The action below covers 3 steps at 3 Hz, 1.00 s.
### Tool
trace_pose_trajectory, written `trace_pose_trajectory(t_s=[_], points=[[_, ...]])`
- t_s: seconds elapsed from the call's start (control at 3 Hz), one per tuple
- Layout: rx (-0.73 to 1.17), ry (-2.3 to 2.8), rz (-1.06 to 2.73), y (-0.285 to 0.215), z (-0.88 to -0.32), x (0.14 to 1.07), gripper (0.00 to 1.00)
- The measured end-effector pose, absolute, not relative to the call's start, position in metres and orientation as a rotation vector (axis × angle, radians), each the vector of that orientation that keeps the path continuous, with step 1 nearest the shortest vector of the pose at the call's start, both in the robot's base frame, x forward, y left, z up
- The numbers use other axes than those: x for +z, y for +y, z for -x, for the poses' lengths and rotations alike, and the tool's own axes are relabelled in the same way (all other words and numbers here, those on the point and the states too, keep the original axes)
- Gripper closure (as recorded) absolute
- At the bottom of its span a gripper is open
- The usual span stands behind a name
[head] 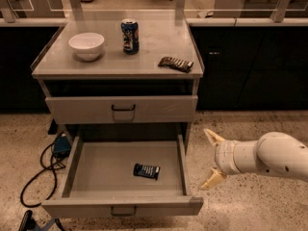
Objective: Pick rxbar blueberry from middle drawer and place on counter
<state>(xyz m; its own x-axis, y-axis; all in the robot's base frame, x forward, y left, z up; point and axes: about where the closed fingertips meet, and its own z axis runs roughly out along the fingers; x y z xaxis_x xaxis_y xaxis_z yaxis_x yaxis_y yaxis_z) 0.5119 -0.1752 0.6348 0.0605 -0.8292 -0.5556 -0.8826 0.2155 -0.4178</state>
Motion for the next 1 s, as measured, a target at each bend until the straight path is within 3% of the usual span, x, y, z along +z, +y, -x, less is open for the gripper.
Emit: trace_pose_trajectory(t_s=[0.67,1.0], points=[[0.142,1.725,1.604,-0.144,-0.561,0.608,0.0],[0.238,1.735,1.638,-0.105,-0.592,0.562,0.0]])
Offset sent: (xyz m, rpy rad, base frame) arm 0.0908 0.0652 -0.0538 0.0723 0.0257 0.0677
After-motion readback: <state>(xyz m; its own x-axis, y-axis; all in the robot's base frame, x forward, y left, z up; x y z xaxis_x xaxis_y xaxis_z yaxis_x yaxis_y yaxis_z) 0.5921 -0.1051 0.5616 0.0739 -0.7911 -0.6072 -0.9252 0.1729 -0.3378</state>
